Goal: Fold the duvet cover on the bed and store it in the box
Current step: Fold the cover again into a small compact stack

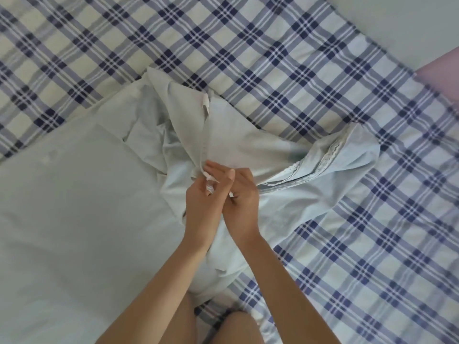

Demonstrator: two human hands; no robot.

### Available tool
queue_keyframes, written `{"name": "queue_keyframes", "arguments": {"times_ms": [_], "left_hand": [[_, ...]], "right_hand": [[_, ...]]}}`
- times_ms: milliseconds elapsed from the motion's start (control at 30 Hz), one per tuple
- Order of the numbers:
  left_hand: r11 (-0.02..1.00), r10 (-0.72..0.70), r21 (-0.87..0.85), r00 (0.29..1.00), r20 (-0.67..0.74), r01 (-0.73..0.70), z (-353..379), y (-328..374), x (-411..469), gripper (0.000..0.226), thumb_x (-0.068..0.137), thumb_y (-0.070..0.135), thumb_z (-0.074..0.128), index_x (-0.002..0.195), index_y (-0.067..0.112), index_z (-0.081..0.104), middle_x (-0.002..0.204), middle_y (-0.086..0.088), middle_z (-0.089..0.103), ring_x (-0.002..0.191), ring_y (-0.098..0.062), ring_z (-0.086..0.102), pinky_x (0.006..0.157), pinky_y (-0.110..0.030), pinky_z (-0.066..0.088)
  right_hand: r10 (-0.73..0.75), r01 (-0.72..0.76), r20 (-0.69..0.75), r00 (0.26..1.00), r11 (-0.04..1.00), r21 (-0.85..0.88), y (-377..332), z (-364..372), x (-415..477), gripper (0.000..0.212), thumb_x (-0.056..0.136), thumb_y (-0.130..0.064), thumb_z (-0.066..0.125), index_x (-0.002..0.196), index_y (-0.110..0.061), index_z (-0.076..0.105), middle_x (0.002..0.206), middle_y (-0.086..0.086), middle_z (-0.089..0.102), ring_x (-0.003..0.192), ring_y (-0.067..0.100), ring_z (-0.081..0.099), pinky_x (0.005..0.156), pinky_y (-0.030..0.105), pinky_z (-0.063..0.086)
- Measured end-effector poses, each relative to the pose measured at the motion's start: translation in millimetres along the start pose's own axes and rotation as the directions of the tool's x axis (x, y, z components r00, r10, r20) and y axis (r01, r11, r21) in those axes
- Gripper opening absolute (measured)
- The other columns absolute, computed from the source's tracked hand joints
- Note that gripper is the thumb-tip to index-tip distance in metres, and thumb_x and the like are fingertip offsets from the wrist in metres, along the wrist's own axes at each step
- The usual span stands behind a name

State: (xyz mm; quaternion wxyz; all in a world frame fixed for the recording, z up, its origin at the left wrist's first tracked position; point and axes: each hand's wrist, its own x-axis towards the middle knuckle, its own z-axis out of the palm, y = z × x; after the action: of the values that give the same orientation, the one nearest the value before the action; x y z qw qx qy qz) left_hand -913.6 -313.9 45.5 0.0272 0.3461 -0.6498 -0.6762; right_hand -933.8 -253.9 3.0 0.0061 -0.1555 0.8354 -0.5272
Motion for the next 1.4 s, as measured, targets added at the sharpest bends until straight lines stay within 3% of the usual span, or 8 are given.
{"name": "queue_keyframes", "arguments": {"times_ms": [233, 367, 467, 633, 867, 1033, 1200, 1400], "left_hand": [[1.000, 0.018, -0.019, 0.999, 0.040, -0.017, 3.4, -13.3, 2.9, 0.019, 0.097, 0.022, 0.053, 0.104, 0.009, 0.065, 0.096, -0.002, 0.070, 0.091, -0.009, 0.068, 0.081, -0.024, 0.053], [1.000, 0.002, -0.021, 0.997, -0.076, -0.003, 4.3, -6.8, 19.8, 0.025, 0.095, 0.023, 0.050, 0.071, 0.019, 0.053, 0.068, 0.000, 0.047, 0.065, -0.011, 0.043, 0.065, -0.031, 0.038], [1.000, 0.012, -0.001, 0.990, -0.139, -0.012, -5.1, 0.1, 38.9, 0.036, 0.099, 0.015, 0.046, 0.063, 0.021, 0.042, 0.061, 0.008, 0.035, 0.058, -0.005, 0.031, 0.058, -0.022, 0.029], [0.979, 0.077, 0.198, 0.989, -0.127, -0.051, -7.3, -3.4, 52.9, 0.040, 0.098, 0.016, 0.048, 0.060, 0.019, 0.036, 0.057, 0.006, 0.029, 0.048, -0.001, 0.031, 0.054, -0.019, 0.027], [0.658, 0.365, 0.751, 0.895, -0.257, -0.053, -25.4, -22.8, 70.2, 0.023, 0.089, 0.031, 0.058, 0.091, 0.011, 0.069, 0.138, -0.012, 0.042, 0.133, -0.033, 0.029, 0.105, -0.043, 0.024], [0.337, 0.553, 0.901, 0.832, 0.045, -0.272, -16.3, -40.8, 49.6, 0.053, 0.073, 0.028, 0.066, 0.119, 0.007, 0.047, 0.147, -0.023, 0.027, 0.138, -0.036, 0.017, 0.109, -0.049, 0.011], [0.103, 0.303, 0.775, 0.762, 0.572, -0.623, 46.6, -70.1, 41.0, 0.092, 0.069, 0.053, 0.066, 0.141, 0.006, 0.034, 0.146, -0.013, 0.040, 0.139, -0.030, 0.030, 0.112, -0.053, 0.009], [-0.006, 0.119, 0.731, 0.725, 0.679, -0.683, 110.9, -92.4, 50.8, 0.061, 0.051, 0.045, 0.084, 0.097, 0.012, 0.062, 0.094, -0.007, 0.062, 0.085, -0.027, 0.060, 0.080, -0.037, 0.045]], "right_hand": [[-0.176, 0.217, 0.243, 0.954, 0.964, -0.152, 35.3, -34.2, -8.1, 0.046, 0.087, -0.004, 0.057, 0.131, -0.018, 0.055, 0.138, 0.000, 0.041, 0.104, 0.013, 0.052, 0.075, 0.030, 0.054], [0.094, -0.089, -0.118, 0.989, 0.995, 0.050, 57.6, -71.8, 12.2, 0.058, 0.083, 0.010, 0.048, 0.137, -0.008, 0.035, 0.127, -0.003, 0.046, 0.100, 0.016, 0.056, 0.080, 0.029, 0.052], [0.425, -0.495, -0.449, 0.786, 0.868, -0.043, 100.9, -110.4, 54.8, 0.057, 0.086, -0.007, 0.054, 0.140, -0.012, 0.033, 0.135, 0.006, 0.038, 0.118, 0.020, 0.043, 0.095, 0.032, 0.043], [0.809, -0.878, -0.367, 0.459, 0.352, -0.324, 148.6, -145.4, 106.6, 0.070, 0.093, -0.028, 0.053, 0.148, -0.014, 0.011, 0.145, 0.014, 0.022, 0.132, 0.031, 0.030, 0.104, 0.039, 0.034], [0.816, -0.852, -0.478, 0.325, 0.473, 0.227, 155.3, -164.5, 88.3, 0.039, 0.097, -0.008, 0.040, 0.135, -0.011, 0.044, 0.126, 0.007, 0.058, 0.107, 0.023, 0.057, 0.080, 0.021, 0.042], [0.774, -0.737, -0.593, 0.222, 0.531, 0.418, 145.2, -173.3, 28.4, 0.041, 0.093, 0.003, 0.031, 0.130, -0.008, 0.045, 0.117, 0.010, 0.056, 0.084, 0.017, 0.054, 0.069, 0.018, 0.049], [0.827, -0.701, -0.527, 0.197, 0.494, 0.514, 132.6, -173.4, -24.8, 0.058, 0.087, 0.008, 0.034, 0.140, -0.016, 0.031, 0.123, 0.006, 0.052, 0.093, 0.017, 0.053, 0.071, 0.021, 0.045], [0.874, -0.700, -0.426, 0.235, 0.456, 0.550, 139.9, -184.9, -40.5, 0.066, 0.087, 0.000, 0.036, 0.138, -0.040, 0.026, 0.121, 0.000, 0.051, 0.096, 0.018, 0.057, 0.087, 0.044, 0.052]]}}
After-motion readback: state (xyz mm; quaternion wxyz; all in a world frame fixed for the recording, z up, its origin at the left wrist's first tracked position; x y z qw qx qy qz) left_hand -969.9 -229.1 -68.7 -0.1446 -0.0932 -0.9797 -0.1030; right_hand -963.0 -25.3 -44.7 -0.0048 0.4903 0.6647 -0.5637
